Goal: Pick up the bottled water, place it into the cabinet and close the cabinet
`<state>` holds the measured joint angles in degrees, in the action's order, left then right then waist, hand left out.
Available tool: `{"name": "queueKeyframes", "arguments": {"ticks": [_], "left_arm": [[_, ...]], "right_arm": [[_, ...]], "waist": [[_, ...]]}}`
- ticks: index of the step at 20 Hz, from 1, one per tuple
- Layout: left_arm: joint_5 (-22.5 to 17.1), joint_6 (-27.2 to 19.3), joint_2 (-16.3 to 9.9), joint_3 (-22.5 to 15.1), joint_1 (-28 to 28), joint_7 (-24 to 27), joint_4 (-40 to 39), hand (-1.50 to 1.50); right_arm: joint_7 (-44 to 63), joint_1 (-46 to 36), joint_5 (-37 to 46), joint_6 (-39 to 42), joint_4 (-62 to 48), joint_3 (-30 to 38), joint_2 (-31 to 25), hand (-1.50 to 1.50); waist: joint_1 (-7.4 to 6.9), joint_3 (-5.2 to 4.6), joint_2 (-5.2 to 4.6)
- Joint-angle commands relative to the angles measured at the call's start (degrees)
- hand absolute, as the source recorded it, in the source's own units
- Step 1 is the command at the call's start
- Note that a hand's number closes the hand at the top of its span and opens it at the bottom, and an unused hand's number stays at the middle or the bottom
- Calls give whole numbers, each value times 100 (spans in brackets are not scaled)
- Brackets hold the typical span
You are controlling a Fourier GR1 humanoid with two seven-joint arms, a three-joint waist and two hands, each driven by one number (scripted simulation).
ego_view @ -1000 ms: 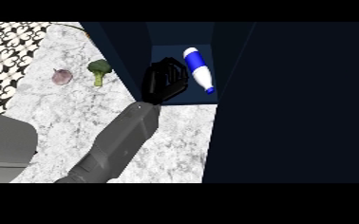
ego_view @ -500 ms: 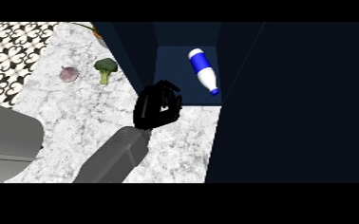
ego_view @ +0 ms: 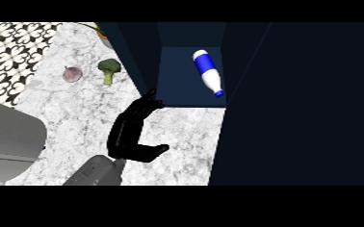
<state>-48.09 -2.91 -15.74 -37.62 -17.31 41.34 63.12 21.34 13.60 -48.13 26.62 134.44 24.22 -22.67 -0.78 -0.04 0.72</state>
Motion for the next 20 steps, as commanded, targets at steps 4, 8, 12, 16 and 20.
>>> {"name": "queueKeyframes", "arguments": {"ticks": [4,8,12,16,20], "left_arm": [[34,29,-981,31,1353,126,1389,-150],[46,62,-1680,265,1885,257,1902,-150],[-18,-28,-2195,637,2131,228,2119,-150],[112,153,-2653,806,2509,512,2284,-150],[-109,287,-3072,1029,2732,372,2776,-150]], "right_arm": [[543,447,129,-211,1411,-700,9,150],[468,181,482,-347,1472,-1367,120,150],[727,42,579,-839,1745,-2171,185,150],[748,-497,1091,-1130,1526,-2896,237,150],[819,-1013,1338,-1498,1320,-3592,312,150]], "waist": [[9,-1,3],[-71,-3,22],[-3,-14,22],[-60,-24,34],[-83,-29,79]]}}
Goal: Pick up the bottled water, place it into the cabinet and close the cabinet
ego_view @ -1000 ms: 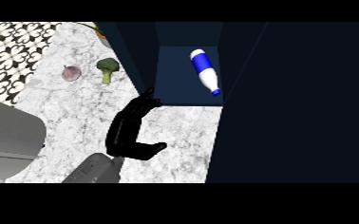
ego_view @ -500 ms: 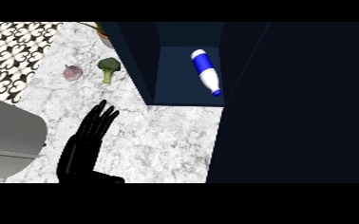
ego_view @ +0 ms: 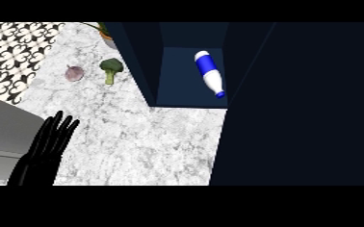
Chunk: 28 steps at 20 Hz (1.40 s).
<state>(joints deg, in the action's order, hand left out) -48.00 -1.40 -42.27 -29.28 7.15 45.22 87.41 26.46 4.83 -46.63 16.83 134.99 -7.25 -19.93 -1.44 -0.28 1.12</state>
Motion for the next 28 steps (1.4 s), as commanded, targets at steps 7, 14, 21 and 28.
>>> {"name": "queueKeyframes", "arguments": {"ticks": [7,14,21,28], "left_arm": [[-167,162,-582,332,536,30,624,-150],[-424,377,-1126,645,843,-136,1066,-150],[-532,317,-1274,838,1026,-284,1642,-150],[-757,365,-1406,1275,1319,-440,1911,-150]], "right_arm": [[493,-1549,1717,-1259,560,-1698,266,150],[727,-2952,2805,-2555,-508,-3064,1277,150],[457,-4731,3139,-4561,-2349,-3688,1977,150],[-333,-6042,1637,-5325,-3626,-3307,1990,150]], "waist": [[5,-24,36],[-96,-23,53],[-180,13,-74],[-137,25,-120]]}}
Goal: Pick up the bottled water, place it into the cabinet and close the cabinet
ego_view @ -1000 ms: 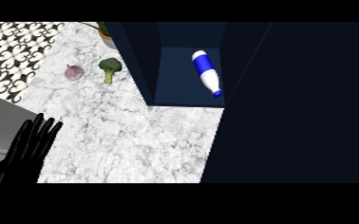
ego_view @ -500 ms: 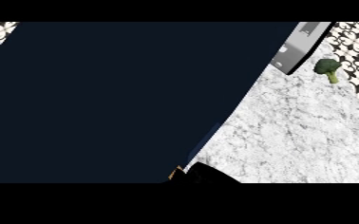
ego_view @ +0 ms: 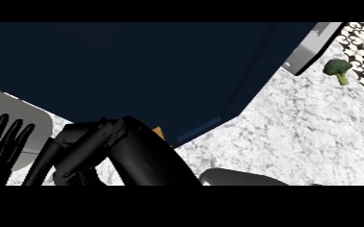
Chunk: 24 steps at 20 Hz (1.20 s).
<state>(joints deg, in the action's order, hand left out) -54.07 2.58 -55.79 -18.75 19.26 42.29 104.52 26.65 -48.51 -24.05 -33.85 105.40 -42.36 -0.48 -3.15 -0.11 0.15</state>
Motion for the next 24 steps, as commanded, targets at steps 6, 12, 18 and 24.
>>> {"name": "queueKeyframes", "arguments": {"ticks": [6,12,18,24], "left_arm": [[-77,-9,-244,490,432,-86,486,-150],[-115,269,-258,909,1007,-104,650,-150],[-18,128,-73,1044,914,-459,717,-150],[-58,284,-42,1299,1004,-589,764,-150]], "right_arm": [[-253,-669,-1725,2038,-1336,401,47,150],[-673,-678,-1824,2879,-2370,1101,48,150],[-1033,-649,-1604,3520,-3202,1735,-89,150],[-1448,-593,-829,3098,-3456,1975,-416,150]], "waist": [[-13,16,-55],[125,12,-21],[183,12,-26],[224,12,-12]]}}
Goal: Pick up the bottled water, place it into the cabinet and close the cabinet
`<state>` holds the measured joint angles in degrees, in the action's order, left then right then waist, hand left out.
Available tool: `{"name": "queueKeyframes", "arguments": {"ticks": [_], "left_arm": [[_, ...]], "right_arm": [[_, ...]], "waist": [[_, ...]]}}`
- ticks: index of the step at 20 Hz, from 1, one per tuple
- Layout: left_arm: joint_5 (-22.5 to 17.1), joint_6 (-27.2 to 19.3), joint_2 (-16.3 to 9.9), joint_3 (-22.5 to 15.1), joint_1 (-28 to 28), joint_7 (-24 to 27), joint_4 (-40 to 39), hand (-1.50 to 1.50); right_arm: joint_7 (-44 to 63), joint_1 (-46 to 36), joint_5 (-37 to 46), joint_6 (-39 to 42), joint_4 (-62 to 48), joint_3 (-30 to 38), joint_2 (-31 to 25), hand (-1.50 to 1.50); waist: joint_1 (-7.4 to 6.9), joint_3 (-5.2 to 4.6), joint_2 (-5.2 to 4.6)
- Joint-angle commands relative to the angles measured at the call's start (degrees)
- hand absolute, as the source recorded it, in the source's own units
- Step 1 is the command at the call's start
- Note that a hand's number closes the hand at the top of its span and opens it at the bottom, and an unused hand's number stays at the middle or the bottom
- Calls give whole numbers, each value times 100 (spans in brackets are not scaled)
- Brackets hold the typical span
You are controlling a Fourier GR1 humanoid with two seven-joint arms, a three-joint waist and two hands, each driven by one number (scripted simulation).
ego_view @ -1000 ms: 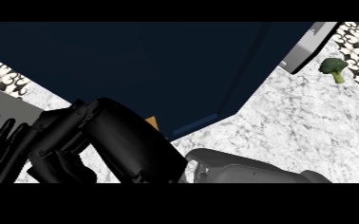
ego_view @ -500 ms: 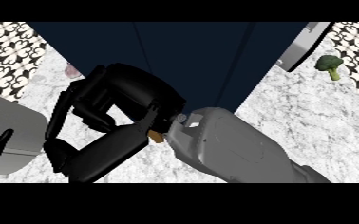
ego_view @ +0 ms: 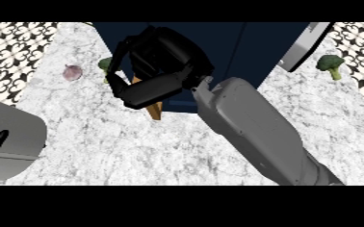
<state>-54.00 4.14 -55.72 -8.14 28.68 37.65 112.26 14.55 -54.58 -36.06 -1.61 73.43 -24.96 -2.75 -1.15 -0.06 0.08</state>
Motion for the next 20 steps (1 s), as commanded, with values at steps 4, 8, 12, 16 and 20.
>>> {"name": "queueKeyframes", "arguments": {"ticks": [4,8,12,16,20], "left_arm": [[-22,-87,17,136,-79,-367,138,-150],[63,14,134,55,49,-320,303,-150],[35,196,111,196,192,-244,237,-150],[-2,51,108,183,-200,-496,225,-150],[35,58,248,83,-290,-522,246,-150]], "right_arm": [[-441,-214,676,-180,-707,439,-401,150],[-600,-397,777,-284,-1171,645,-350,150],[-808,-183,753,-230,-1095,874,-664,-150],[-814,-504,793,-166,-1265,935,-634,-150],[-941,-457,916,-233,-1345,838,-469,-150]], "waist": [[50,8,-16],[-52,7,-28],[-58,6,-16],[19,4,-50],[15,3,-44]]}}
